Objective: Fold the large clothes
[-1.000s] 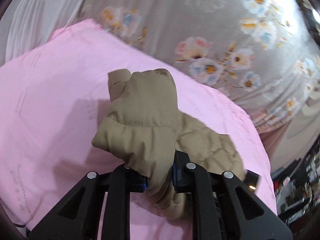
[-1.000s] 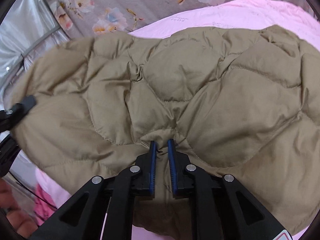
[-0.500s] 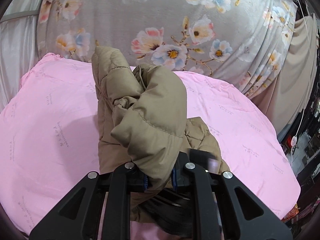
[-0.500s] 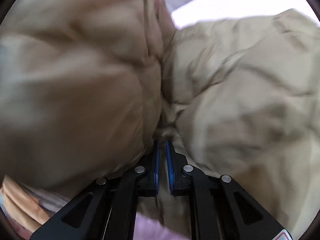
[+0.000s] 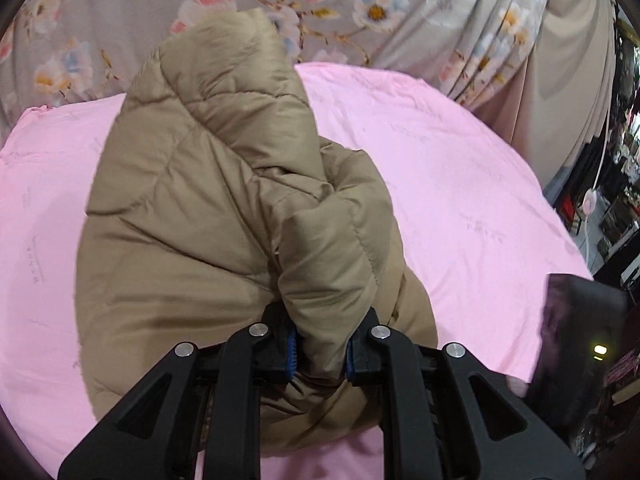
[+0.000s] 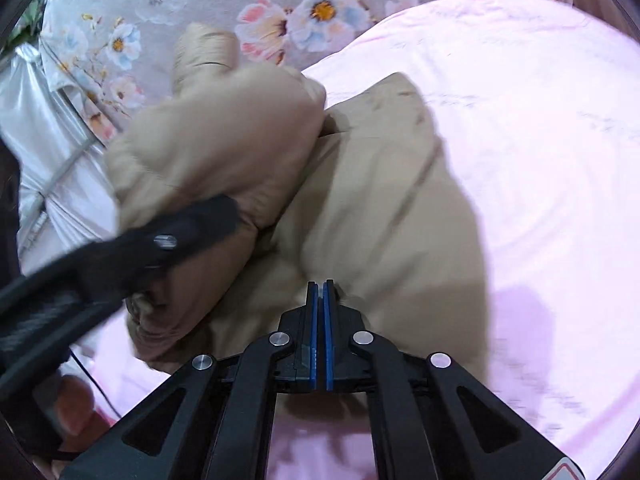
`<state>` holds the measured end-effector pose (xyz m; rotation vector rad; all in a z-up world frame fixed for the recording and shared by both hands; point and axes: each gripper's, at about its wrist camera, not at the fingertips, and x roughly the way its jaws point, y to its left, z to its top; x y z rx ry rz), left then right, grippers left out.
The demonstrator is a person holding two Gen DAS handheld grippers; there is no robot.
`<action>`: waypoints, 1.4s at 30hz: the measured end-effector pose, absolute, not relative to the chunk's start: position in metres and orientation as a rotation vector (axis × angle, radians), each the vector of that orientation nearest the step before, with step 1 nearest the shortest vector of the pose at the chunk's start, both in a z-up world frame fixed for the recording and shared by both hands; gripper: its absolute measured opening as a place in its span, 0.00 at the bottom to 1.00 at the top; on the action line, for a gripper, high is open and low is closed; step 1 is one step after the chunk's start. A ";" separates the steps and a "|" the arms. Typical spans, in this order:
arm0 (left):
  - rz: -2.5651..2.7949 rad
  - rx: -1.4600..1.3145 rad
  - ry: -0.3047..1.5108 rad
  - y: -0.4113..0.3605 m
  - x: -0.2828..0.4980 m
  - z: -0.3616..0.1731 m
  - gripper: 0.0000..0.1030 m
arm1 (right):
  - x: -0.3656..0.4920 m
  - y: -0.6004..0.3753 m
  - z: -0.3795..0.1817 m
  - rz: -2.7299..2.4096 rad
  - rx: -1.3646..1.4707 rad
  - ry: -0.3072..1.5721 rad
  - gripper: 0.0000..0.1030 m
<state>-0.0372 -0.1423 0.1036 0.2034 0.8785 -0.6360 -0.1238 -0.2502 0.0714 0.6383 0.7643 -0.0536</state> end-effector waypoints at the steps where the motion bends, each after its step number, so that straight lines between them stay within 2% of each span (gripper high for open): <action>1: -0.631 0.216 0.879 -0.146 -0.038 0.099 0.15 | -0.128 -0.254 0.071 -0.060 0.624 0.762 0.00; 5: -0.599 0.289 0.865 -0.161 -0.044 0.081 0.15 | -0.136 -0.254 0.073 -0.111 0.542 0.738 0.00; 10: -0.584 0.284 0.891 -0.161 -0.046 0.090 0.17 | -0.144 -0.257 0.087 -0.185 0.458 0.691 0.15; 14: -0.625 0.219 0.899 -0.140 -0.053 0.119 0.20 | -0.149 -0.261 0.108 -0.201 0.435 0.638 0.20; 20: -0.653 0.034 0.891 -0.076 -0.048 0.167 0.22 | -0.151 -0.244 0.157 -0.156 0.369 0.511 0.40; 22: -0.640 0.016 0.873 -0.062 -0.045 0.175 0.23 | -0.147 -0.232 0.177 -0.109 0.341 0.463 0.51; 25: -0.599 0.024 0.861 -0.054 -0.040 0.172 0.23 | -0.138 -0.218 0.203 -0.049 0.321 0.410 0.56; 30: -0.675 -0.051 0.985 -0.060 -0.038 0.145 0.25 | -0.126 -0.211 0.214 -0.050 0.296 0.425 0.59; 31: -0.693 -0.065 0.998 -0.058 -0.043 0.146 0.27 | -0.126 -0.212 0.210 -0.055 0.300 0.438 0.59; 33: -0.742 -0.086 0.969 -0.051 -0.058 0.160 0.41 | -0.129 -0.215 0.200 -0.060 0.316 0.472 0.59; 34: -0.779 -0.103 0.947 -0.046 -0.067 0.169 0.41 | -0.132 -0.219 0.197 -0.059 0.342 0.472 0.60; 36: -0.815 -0.092 0.884 -0.036 -0.084 0.186 0.65 | -0.135 -0.221 0.195 -0.059 0.351 0.484 0.61; 39: -0.721 -0.043 0.799 -0.014 -0.097 0.198 0.66 | -0.139 -0.214 0.207 -0.043 0.329 0.450 0.61; 42: -0.636 -0.079 0.808 0.017 -0.088 0.196 0.66 | -0.135 -0.195 0.218 0.006 0.290 0.437 0.63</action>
